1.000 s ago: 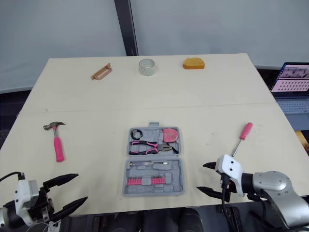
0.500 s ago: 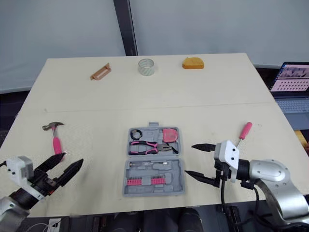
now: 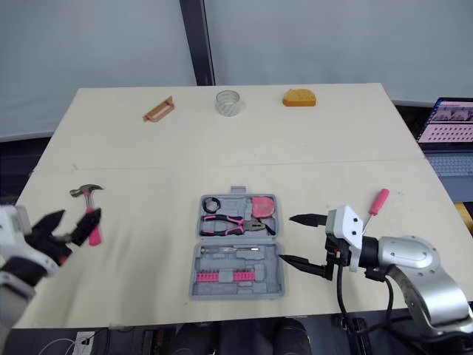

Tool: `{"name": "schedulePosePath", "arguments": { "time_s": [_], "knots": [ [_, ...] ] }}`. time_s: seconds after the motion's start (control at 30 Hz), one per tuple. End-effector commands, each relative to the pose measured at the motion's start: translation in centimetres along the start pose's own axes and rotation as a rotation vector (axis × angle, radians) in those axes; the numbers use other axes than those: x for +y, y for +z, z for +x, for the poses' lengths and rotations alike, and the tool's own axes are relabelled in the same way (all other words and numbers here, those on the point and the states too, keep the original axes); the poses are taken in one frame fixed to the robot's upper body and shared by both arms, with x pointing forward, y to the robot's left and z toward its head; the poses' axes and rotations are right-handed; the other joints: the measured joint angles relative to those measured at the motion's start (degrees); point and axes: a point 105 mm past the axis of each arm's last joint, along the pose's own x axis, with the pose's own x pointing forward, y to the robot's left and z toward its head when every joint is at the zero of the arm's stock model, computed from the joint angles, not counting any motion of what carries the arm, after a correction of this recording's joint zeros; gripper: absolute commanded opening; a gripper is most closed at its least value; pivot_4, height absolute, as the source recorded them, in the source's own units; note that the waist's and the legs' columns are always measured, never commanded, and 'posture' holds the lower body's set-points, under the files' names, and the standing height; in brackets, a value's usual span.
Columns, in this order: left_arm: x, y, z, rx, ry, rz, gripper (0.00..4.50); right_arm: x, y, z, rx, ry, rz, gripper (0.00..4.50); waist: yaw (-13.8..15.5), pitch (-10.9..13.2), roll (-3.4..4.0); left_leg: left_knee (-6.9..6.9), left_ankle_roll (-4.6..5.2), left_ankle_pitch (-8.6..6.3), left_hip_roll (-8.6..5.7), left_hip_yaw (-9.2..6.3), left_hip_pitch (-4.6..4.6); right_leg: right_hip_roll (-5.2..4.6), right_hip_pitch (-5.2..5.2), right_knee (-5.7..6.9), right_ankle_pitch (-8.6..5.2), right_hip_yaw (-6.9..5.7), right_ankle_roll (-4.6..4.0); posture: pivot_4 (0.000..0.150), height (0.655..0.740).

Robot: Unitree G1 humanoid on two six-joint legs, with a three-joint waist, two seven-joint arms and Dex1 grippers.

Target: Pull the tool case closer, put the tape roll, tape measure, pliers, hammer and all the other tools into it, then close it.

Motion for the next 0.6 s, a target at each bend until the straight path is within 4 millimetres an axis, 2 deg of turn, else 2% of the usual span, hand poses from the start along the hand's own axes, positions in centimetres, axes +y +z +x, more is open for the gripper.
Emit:
{"name": "schedulePosePath", "arguments": {
  "time_s": [0.03,0.2,0.6],
  "knots": [
    [3.5,-0.9,1.2,0.088,0.145,0.022,4.50,0.0,0.8,0.4,-0.017,0.001,-0.018,4.44,-0.26,0.00,-0.01,-0.01,0.00,-0.01,-0.01,0.01,0.00,0.00,-0.01,-0.01,0.00,0.01,0.00,0.150,0.7400],
    [5.6,-2.1,3.1,0.148,0.226,-0.001,4.50,-0.5,1.4,0.5,-0.022,-0.023,-0.034,4.44,-0.26,0.01,-0.03,-0.08,-0.01,-0.02,0.00,0.15,-0.02,0.04,-0.18,0.00,0.00,0.15,0.01,0.150,0.7400],
    [5.5,-4.5,7.4,0.217,0.275,-0.058,4.50,-0.8,1.4,0.1,0.012,-0.053,-0.035,4.44,-0.14,-0.02,-0.14,0.02,-0.02,-0.02,0.00,0.16,-0.02,0.03,-0.18,0.13,0.02,0.19,0.04,0.150,0.7400]
  ]
}}
